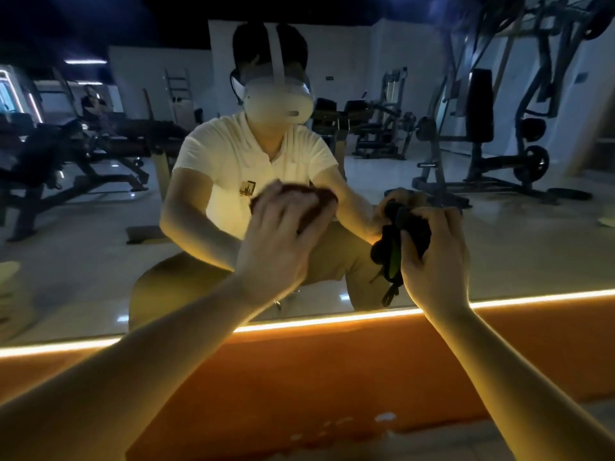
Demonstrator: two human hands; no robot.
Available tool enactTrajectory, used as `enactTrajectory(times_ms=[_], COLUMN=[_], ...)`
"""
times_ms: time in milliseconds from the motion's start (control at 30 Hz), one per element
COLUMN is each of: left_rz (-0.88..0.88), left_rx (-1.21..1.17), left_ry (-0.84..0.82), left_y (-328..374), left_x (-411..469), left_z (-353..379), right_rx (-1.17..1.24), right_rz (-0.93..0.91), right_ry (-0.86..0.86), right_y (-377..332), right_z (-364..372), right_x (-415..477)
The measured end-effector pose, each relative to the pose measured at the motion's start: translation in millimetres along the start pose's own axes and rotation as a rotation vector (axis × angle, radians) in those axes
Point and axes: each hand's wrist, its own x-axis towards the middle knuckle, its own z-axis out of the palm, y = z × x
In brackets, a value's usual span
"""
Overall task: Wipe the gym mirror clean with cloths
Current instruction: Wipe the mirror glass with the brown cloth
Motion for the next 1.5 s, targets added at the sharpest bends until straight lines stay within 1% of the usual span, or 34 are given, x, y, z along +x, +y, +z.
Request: enactTrajectory(times_ms=[67, 100, 167, 200, 267, 300, 367, 433, 467, 500, 533, 567, 600, 633, 733, 767, 833, 867, 900, 933, 1033, 1067, 1133, 1167, 1200, 1233, 1333, 1367, 1433, 1500], left_rz=[0.208, 0.258, 0.242, 0.250, 0.282, 0.286, 0.251, 0.078, -0.016, -0.087, -0.123, -0.120, -0.079, -0.002, 0.312, 0.400, 0.488, 0.473, 0.410, 0.317, 0.049, -0.029, -0.153, -0.174, -0.153, -0.078, 0.306, 0.388, 0.410, 0.403], left_rx=[0.043, 0.079, 0.092, 0.121, 0.206, 0.196, 0.157, 0.121, 0.106, 0.090, 0.077, 0.071, 0.063, 0.059, 0.078, 0.113, 0.146, 0.145, 0.134, 0.122, 0.104, 0.101, 0.077, 0.060, 0.045, 0.032, 0.069, 0.085, 0.070, 0.064], left_ry=[-0.199, -0.298, -0.451, -0.468, -0.401, -0.338, -0.160, 0.009, 0.069, 0.110, 0.125, 0.115, 0.073, -0.003, -0.315, -0.389, -0.463, -0.446, -0.403, -0.336, -0.061, 0.002, 0.068, 0.072, 0.050, -0.002, -0.285, -0.363, -0.443, -0.423], left_y=[33, 48, 64, 63, 49, 40, 26, 24, 27, 33, 40, 48, 57, 67, 97, 102, 102, 98, 92, 86, 76, 77, 85, 91, 98, 106, 128, 134, 145, 146], left_x=[-41, -63, -89, -91, -81, -67, -22, 27, 44, 54, 56, 49, 36, 17, -42, -54, -61, -55, -42, -24, 48, 69, 89, 88, 79, 64, 5, -12, -34, -26], left_z=[12, 16, 22, 26, 31, 31, 27, 20, 19, 19, 22, 26, 31, 36, 39, 40, 41, 41, 39, 36, 28, 26, 31, 35, 38, 43, 50, 50, 49, 48], right_rx=[0.024, 0.027, 0.022, 0.018, 0.012, 0.010, -0.002, -0.015, -0.019, -0.017, -0.005, 0.009, 0.016, 0.016, 0.030, 0.039, 0.057, 0.066, 0.075, 0.081, 0.078, 0.081, 0.087, 0.089, 0.091, 0.091, 0.094, 0.089, 0.093, 0.112], right_rz=[-0.039, -0.055, -0.100, -0.128, -0.177, -0.203, -0.243, -0.260, -0.250, -0.223, -0.191, -0.166, -0.155, -0.152, -0.164, -0.165, -0.174, -0.179, -0.188, -0.204, -0.226, -0.223, -0.225, -0.230, -0.236, -0.236, -0.227, -0.228, -0.241, -0.240], right_ry=[-0.039, -0.061, -0.098, -0.109, -0.126, -0.138, -0.151, -0.132, -0.109, -0.086, -0.069, -0.054, -0.041, -0.033, -0.060, -0.079, -0.115, -0.127, -0.136, -0.142, -0.139, -0.139, -0.132, -0.135, -0.147, -0.158, -0.175, -0.173, -0.172, -0.172], right_y=[4, 6, 11, 15, 22, 25, 31, 39, 43, 48, 53, 58, 64, 69, 80, 83, 87, 90, 92, 93, 100, 103, 108, 112, 114, 117, 119, 118, 116, 117], right_z=[-2, -4, -7, -8, -12, -13, -17, -22, -24, -27, -30, -33, -36, -38, -43, -44, -46, -47, -48, -49, -50, -49, -49, -48, -47, -47, -45, -45, -45, -47], right_x=[2, 2, 4, 6, 8, 9, 14, 18, 20, 23, 26, 28, 30, 31, 29, 27, 24, 22, 21, 21, 20, 19, 19, 19, 20, 21, 22, 23, 23, 21])
